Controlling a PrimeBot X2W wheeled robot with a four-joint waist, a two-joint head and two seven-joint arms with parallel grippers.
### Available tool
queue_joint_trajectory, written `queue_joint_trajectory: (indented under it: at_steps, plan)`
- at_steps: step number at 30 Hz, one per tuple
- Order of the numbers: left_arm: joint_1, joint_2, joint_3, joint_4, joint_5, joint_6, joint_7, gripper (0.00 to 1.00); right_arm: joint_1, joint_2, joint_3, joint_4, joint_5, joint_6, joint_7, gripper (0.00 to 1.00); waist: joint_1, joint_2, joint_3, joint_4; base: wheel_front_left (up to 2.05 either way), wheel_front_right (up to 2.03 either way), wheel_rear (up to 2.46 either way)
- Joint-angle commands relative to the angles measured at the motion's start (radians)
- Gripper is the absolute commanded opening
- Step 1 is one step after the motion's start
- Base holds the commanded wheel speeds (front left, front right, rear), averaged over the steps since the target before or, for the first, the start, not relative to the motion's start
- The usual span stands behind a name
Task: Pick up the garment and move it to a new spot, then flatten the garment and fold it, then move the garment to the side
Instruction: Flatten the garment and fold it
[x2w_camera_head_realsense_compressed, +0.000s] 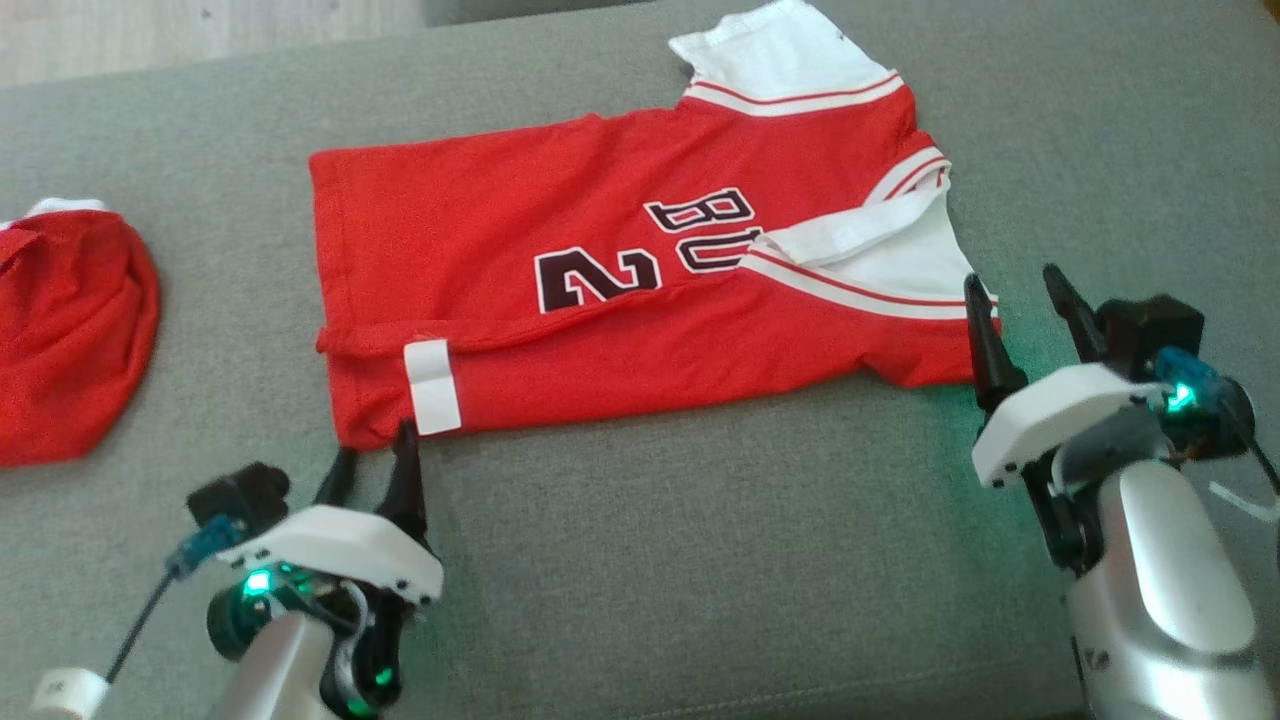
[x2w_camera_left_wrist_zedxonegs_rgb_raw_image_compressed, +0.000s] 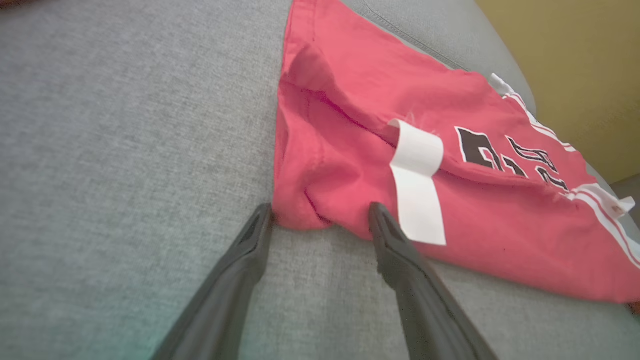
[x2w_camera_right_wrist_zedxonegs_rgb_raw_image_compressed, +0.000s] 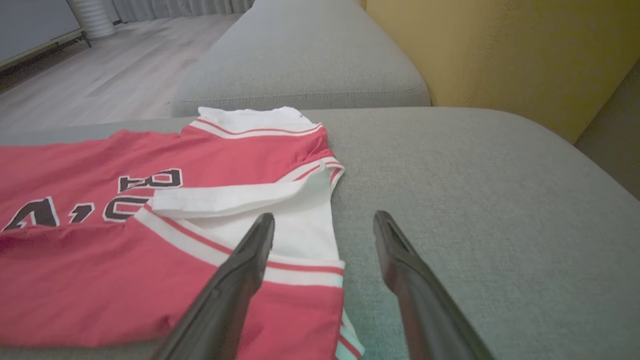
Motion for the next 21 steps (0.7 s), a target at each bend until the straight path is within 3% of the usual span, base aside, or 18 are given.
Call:
queue_joint_trajectory:
  at_steps: [1, 8, 9, 11, 12, 21]
  plan:
    - [-0.044, 0.019, 0.047, -0.021, -0.010, 0.008, 0.003, 1.00, 0.007, 0.008, 0.016, -0.054, 0.004, 0.004, 0.010, 1.00, 0.0001, 0.0000, 0.012, -0.009, 0.00, 0.00, 0.00]
    - [-0.055, 0.014, 0.082, 0.003, -0.052, 0.009, 0.001, 1.00, 0.076, 0.011, 0.001, -0.123, 0.012, 0.004, 0.061, 1.00, 0.0001, 0.0000, 0.026, -0.012, 0.00, 0.00, 0.00]
    - [-0.057, 0.014, 0.081, 0.008, -0.053, 0.007, 0.003, 0.95, 0.082, 0.011, -0.001, -0.125, 0.012, 0.004, 0.069, 1.00, 0.0001, 0.0000, 0.027, -0.011, 0.00, 0.00, 0.00]
    - [-0.060, 0.013, 0.074, 0.016, -0.056, -0.002, 0.010, 0.49, 0.090, 0.011, -0.004, -0.125, 0.013, 0.004, 0.084, 1.00, 0.0001, 0.0000, 0.027, -0.009, 0.00, 0.00, 0.00]
    - [-0.062, 0.012, 0.069, 0.018, -0.056, -0.006, 0.011, 0.00, 0.093, 0.011, -0.007, -0.122, 0.015, 0.004, 0.090, 1.00, 0.0001, 0.0000, 0.026, -0.007, 0.00, 0.00, 0.00]
    - [-0.068, 0.008, 0.042, 0.005, -0.042, -0.034, -0.011, 0.00, 0.073, 0.012, -0.029, -0.002, 0.047, 0.004, 0.170, 1.00, 0.0001, 0.0000, 0.012, 0.016, 0.00, 0.00, 0.00]
